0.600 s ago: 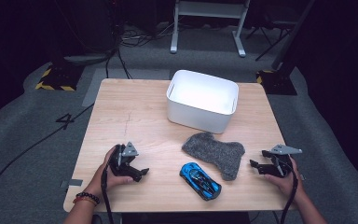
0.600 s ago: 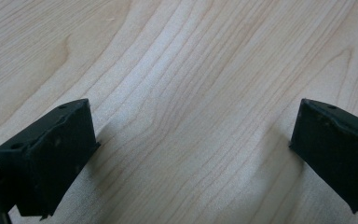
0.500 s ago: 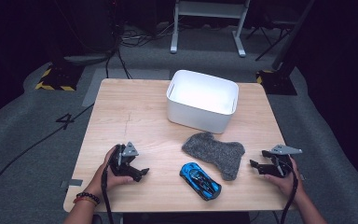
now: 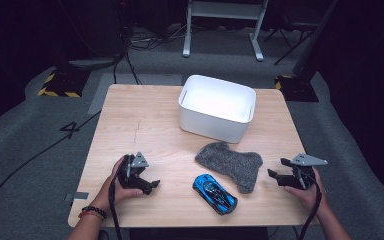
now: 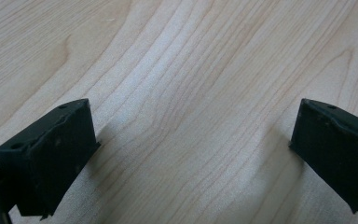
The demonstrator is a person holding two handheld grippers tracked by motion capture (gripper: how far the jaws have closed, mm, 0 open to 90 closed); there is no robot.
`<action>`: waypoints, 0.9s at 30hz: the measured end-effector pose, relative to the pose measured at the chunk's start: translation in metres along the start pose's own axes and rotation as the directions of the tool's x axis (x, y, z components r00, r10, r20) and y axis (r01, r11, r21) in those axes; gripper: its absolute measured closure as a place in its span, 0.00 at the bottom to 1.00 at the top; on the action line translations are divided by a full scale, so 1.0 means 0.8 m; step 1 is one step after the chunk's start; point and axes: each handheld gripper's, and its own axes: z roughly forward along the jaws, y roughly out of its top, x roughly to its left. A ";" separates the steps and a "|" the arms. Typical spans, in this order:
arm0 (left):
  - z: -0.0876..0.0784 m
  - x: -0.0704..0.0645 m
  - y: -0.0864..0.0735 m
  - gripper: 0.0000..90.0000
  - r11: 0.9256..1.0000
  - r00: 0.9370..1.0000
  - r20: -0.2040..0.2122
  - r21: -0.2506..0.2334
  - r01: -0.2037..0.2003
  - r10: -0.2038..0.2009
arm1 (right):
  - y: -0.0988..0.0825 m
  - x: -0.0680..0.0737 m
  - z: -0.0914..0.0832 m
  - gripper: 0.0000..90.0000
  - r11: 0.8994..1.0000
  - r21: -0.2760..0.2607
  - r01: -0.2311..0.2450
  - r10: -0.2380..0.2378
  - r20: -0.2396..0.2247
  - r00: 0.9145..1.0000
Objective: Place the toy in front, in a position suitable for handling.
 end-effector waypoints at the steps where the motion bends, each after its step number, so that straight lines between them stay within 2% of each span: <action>1: 0.000 0.000 0.000 0.00 1.000 1.000 0.000 0.000 0.000 0.000 | 0.004 0.004 -0.004 0.28 1.000 -0.013 0.011 -0.011 -0.006 1.000; 5: 0.000 0.000 0.000 0.00 1.000 1.000 0.000 0.000 0.000 0.000 | 0.019 0.025 -0.015 0.28 0.998 -0.049 0.043 -0.046 -0.051 0.998; 6: 0.000 0.000 0.000 0.00 1.000 1.000 0.000 0.000 0.000 0.000 | 0.019 0.025 -0.015 0.28 0.998 -0.049 0.043 -0.046 -0.051 0.998; 7: 0.000 0.000 0.000 0.00 1.000 1.000 0.000 0.000 0.000 0.000 | 0.024 0.039 -0.017 0.29 0.995 -0.053 0.080 -0.084 -0.075 0.994; 9: 0.000 0.000 0.000 0.00 1.000 1.000 0.000 0.000 0.001 -0.001 | 0.029 0.053 -0.017 0.29 0.993 -0.057 0.107 -0.112 -0.105 0.988; 10: 0.000 0.000 0.000 0.00 1.000 1.000 0.000 0.000 0.004 -0.004 | 0.029 0.053 -0.017 0.29 0.993 -0.057 0.107 -0.112 -0.105 0.988; 11: 0.000 0.000 0.000 0.00 1.000 1.000 0.000 0.000 0.005 -0.005 | 0.031 0.060 -0.016 0.29 0.991 -0.055 0.123 -0.129 -0.115 0.985; 13: 0.000 -0.001 0.000 0.00 1.000 1.000 -0.002 0.001 0.005 -0.005 | 0.037 0.082 -0.014 0.30 0.989 -0.059 0.137 -0.146 -0.176 0.974; 16: 0.000 -0.001 0.000 0.00 1.000 1.000 -0.001 0.000 0.005 -0.005 | 0.041 0.099 -0.012 0.30 0.986 -0.052 0.159 -0.166 -0.207 0.964; 17: 0.000 -0.001 0.000 0.00 1.000 1.000 -0.001 0.000 0.005 -0.005 | 0.043 0.115 -0.010 0.30 0.985 -0.052 0.163 -0.171 -0.254 0.952; 18: 0.000 -0.001 0.000 0.00 1.000 1.000 -0.001 0.000 0.005 -0.005 | 0.044 0.123 -0.009 0.30 0.984 -0.054 0.171 -0.179 -0.274 0.945; 21: 0.000 -0.001 0.000 0.00 1.000 1.000 -0.001 0.000 0.005 -0.005 | 0.046 0.144 -0.008 0.30 0.979 -0.055 0.197 -0.204 -0.309 0.929; 22: 0.000 -0.001 0.000 0.00 1.000 1.000 -0.001 0.000 0.005 -0.005 | 0.046 0.144 -0.008 0.30 0.979 -0.055 0.197 -0.204 -0.309 0.929; 23: 0.000 -0.001 0.000 0.00 1.000 1.000 -0.001 0.000 0.005 -0.005 | 0.046 0.156 -0.008 0.30 0.977 -0.061 0.204 -0.213 -0.330 0.920; 25: 0.000 -0.001 0.000 0.00 1.000 1.000 -0.003 0.001 0.006 -0.006 | 0.046 0.166 -0.007 0.30 0.978 -0.062 0.198 -0.207 -0.359 0.910; 26: 0.000 -0.001 0.000 0.00 1.000 1.000 -0.003 0.001 0.006 -0.006 | 0.046 0.166 -0.007 0.30 0.978 -0.062 0.198 -0.207 -0.359 0.910; 27: 0.000 -0.001 0.000 0.00 1.000 1.000 -0.002 0.001 0.006 -0.006 | 0.046 0.172 -0.007 0.30 0.976 -0.059 0.207 -0.214 -0.367 0.905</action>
